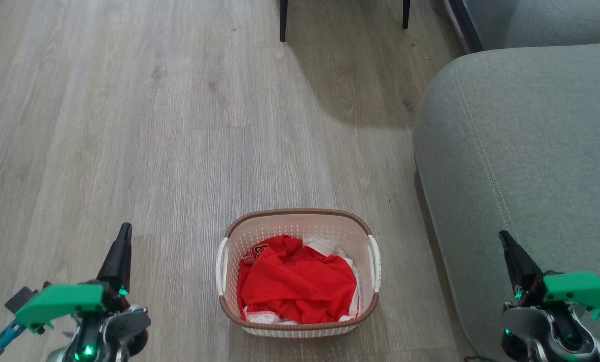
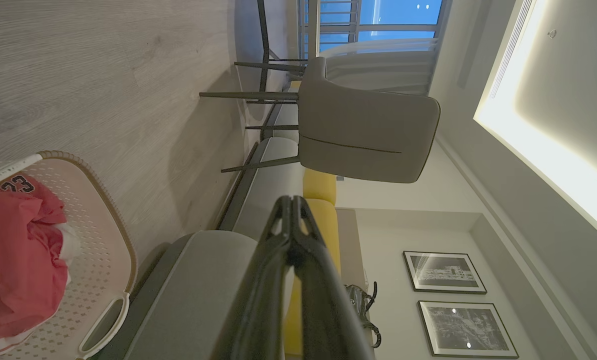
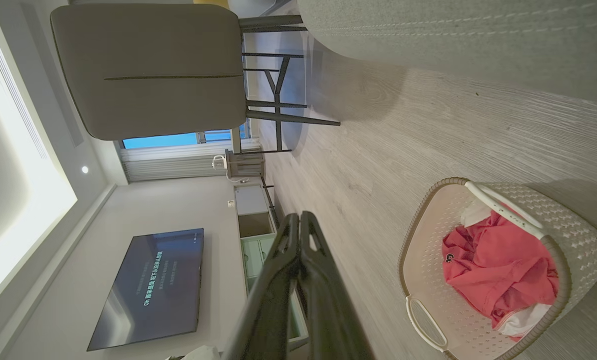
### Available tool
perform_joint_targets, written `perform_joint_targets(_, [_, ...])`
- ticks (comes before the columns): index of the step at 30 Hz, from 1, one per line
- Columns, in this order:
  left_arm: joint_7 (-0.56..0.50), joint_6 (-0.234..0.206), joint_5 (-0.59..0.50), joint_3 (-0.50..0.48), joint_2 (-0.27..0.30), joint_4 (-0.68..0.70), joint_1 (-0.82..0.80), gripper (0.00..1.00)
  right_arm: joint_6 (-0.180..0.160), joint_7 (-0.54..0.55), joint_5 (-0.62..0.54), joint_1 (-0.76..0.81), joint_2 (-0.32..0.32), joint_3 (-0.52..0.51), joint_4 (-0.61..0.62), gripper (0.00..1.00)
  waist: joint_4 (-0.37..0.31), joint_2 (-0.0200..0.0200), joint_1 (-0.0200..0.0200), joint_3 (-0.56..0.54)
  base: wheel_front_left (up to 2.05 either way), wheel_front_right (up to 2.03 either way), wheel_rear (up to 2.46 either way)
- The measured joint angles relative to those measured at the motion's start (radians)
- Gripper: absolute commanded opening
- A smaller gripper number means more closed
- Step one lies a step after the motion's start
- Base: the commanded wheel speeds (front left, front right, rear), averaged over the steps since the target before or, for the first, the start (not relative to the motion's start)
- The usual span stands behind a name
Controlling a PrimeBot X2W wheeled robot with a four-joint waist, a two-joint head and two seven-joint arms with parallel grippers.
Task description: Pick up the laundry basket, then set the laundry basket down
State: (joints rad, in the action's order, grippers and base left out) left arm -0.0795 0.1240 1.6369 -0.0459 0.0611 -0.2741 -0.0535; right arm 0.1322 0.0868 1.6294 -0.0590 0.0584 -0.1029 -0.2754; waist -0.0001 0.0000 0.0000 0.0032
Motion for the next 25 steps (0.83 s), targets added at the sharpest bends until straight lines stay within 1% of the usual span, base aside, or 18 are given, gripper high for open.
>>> perform_joint_targets(25, [-0.009, 0.000, -0.002, -0.005, -0.003, 0.000, 0.000, 0.00, 0.000, 0.006, 0.000, 0.000, -0.001, -0.008, 0.000, 0.00, 0.000, 0.0000, 0.0000, 0.000, 0.00, 0.00, 0.00])
